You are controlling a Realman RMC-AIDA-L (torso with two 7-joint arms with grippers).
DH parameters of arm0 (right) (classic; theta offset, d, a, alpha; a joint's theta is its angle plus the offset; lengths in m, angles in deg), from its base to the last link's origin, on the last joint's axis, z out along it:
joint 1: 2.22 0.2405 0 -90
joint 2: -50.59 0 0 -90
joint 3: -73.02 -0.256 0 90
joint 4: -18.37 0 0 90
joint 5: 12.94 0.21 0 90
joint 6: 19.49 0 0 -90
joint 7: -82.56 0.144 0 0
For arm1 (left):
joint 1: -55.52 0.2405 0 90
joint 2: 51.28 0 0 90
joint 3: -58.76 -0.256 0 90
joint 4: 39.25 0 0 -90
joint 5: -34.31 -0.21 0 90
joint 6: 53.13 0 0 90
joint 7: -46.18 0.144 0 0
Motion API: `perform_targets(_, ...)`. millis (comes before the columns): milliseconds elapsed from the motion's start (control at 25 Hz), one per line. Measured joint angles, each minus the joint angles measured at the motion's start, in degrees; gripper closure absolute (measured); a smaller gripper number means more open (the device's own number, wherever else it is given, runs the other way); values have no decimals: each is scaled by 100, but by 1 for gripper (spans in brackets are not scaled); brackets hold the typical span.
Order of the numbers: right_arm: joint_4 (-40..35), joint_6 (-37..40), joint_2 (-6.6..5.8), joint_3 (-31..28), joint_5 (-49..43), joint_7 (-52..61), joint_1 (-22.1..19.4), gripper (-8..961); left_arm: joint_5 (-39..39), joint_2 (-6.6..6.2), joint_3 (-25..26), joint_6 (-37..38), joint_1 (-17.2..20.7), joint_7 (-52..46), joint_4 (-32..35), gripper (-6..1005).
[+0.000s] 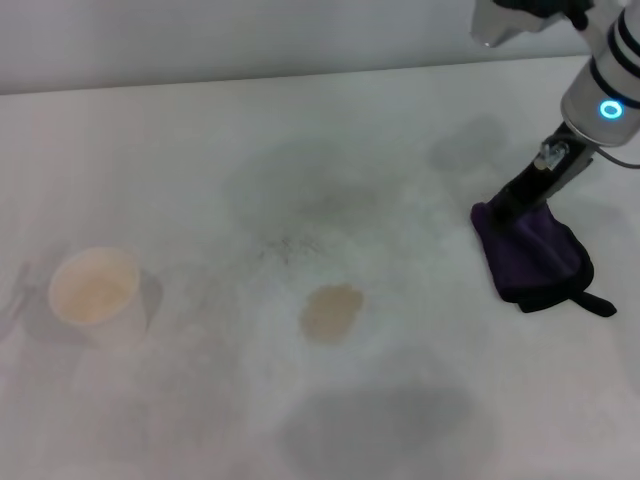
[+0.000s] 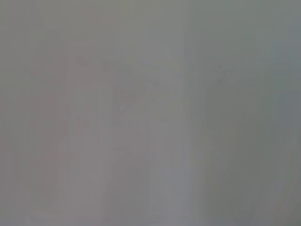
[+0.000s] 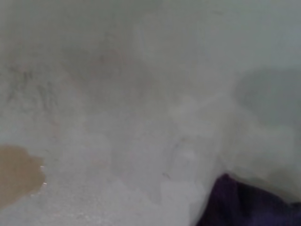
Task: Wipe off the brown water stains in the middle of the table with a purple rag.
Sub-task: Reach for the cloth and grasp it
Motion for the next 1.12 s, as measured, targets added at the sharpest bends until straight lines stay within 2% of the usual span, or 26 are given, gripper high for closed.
perform_targets(320,525,-564,10,52,-285,2,-25,407,0,-4,0,-55,-76,9,4,107)
perform_targets(1120,1192,-1051,65,402,-369,8,80,411,121,-7,1,-148,-149,82,5,107)
